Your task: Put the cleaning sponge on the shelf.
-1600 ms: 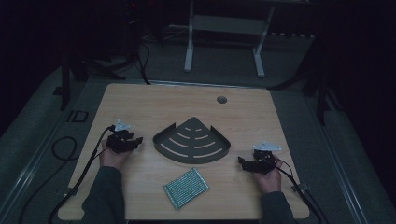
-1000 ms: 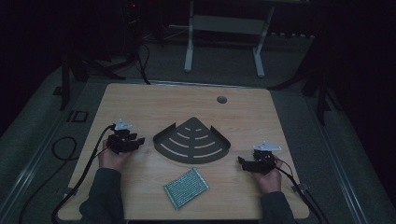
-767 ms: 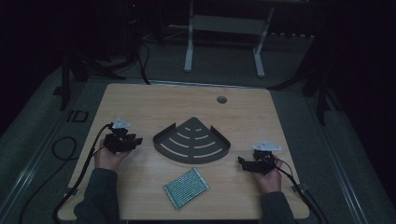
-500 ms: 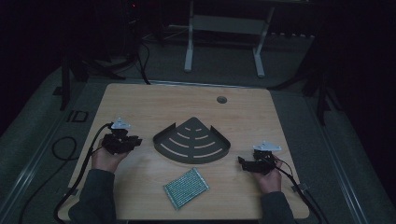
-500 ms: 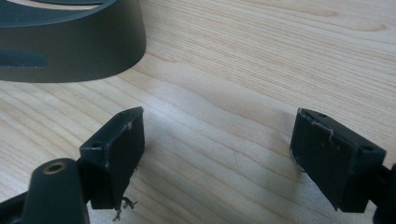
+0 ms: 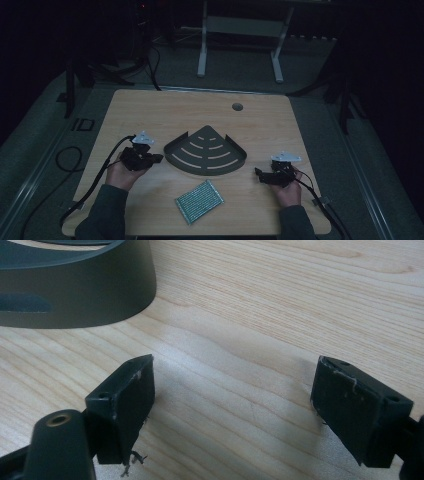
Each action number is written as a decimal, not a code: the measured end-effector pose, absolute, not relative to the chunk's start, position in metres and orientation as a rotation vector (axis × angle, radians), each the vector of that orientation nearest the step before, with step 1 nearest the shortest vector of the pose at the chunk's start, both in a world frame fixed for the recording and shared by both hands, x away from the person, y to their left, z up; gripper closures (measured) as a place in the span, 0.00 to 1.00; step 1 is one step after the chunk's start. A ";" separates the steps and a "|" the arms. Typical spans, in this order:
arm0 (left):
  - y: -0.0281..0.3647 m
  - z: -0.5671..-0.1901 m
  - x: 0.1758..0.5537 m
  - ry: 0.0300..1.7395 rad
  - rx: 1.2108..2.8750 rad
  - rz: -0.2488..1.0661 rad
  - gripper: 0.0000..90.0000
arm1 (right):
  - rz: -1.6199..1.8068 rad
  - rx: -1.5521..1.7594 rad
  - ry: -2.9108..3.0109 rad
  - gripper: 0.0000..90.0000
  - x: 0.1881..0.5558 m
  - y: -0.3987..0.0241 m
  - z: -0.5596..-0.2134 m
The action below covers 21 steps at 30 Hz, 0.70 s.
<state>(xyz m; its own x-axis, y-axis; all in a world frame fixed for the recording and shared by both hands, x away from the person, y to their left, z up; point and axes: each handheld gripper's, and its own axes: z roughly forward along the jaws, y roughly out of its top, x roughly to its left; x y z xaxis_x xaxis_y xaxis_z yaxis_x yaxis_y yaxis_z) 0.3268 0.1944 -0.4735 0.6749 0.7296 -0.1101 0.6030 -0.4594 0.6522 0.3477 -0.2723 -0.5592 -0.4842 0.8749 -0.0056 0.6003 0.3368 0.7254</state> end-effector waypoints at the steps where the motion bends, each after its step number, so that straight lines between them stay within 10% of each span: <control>1: 0.193 -0.473 0.326 1.016 2.215 0.239 1.00 | 0.946 1.300 2.211 0.19 0.348 -0.272 -0.559; 21: 0.161 -0.473 0.310 0.928 2.280 0.155 1.00 | 0.946 1.300 2.211 0.19 0.348 -0.272 -0.559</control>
<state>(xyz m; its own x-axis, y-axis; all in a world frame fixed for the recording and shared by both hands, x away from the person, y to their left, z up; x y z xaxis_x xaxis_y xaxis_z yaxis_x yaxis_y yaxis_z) 0.3102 0.1613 -0.4730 0.7409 0.6587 -0.1314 0.5800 -0.5288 0.6197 0.3477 -0.2724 -0.5592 -0.4843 0.8749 -0.0056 0.6002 0.3369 0.7255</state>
